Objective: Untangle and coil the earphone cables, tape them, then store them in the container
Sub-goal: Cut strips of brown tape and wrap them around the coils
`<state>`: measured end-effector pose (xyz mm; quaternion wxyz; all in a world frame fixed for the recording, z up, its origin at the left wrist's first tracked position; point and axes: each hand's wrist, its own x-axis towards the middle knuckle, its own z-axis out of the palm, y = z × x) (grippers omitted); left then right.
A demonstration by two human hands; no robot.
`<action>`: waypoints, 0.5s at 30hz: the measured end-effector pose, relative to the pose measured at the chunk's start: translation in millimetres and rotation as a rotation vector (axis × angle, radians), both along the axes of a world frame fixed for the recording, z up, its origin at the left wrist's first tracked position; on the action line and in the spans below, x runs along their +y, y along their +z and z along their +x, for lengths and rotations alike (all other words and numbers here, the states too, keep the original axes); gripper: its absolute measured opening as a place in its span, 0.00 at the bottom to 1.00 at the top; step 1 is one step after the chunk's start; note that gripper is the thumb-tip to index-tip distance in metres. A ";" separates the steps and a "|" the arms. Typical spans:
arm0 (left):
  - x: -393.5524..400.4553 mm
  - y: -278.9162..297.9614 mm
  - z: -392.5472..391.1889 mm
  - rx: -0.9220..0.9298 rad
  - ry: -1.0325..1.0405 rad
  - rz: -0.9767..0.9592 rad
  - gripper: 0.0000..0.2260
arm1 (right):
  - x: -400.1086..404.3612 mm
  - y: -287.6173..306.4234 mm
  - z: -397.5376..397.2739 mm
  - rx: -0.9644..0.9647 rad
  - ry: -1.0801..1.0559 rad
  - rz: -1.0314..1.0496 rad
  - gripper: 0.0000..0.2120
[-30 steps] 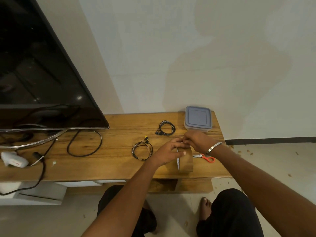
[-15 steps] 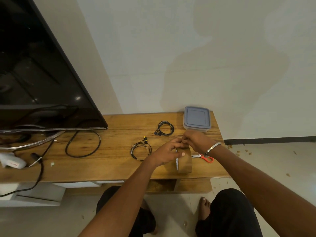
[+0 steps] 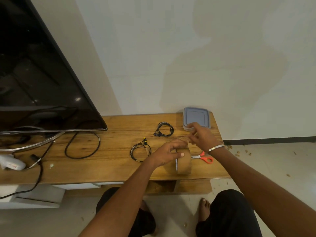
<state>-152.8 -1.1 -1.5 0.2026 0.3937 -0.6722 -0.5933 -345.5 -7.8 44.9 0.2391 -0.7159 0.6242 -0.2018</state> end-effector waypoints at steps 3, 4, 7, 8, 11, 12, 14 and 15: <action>-0.6 -2.0 0.5 -0.014 0.005 0.009 0.19 | 2.4 -14.1 -15.0 0.078 -0.089 -0.062 0.08; -0.8 -1.9 0.6 -0.013 0.010 0.016 0.19 | 4.0 -21.2 -20.3 0.140 -0.111 -0.022 0.08; -0.1 -1.2 0.8 -0.002 0.030 0.029 0.20 | 11.2 -45.7 -35.7 0.359 -0.161 0.222 0.12; -0.2 -1.0 0.9 0.000 0.032 0.029 0.20 | 13.0 -52.9 -40.1 0.424 -0.160 0.293 0.13; 0.1 -0.3 1.3 0.005 0.027 0.033 0.20 | 17.6 -66.3 -46.7 0.524 -0.140 0.407 0.20; 0.2 -0.5 1.3 0.004 0.028 0.033 0.20 | 19.4 -67.8 -47.4 0.510 -0.153 0.426 0.22; 0.1 -0.6 1.5 0.004 0.031 0.031 0.20 | 23.4 -69.2 -47.4 0.511 -0.162 0.441 0.25; 0.3 -1.2 1.8 0.007 0.032 0.028 0.21 | 24.9 -70.6 -47.7 0.519 -0.159 0.430 0.25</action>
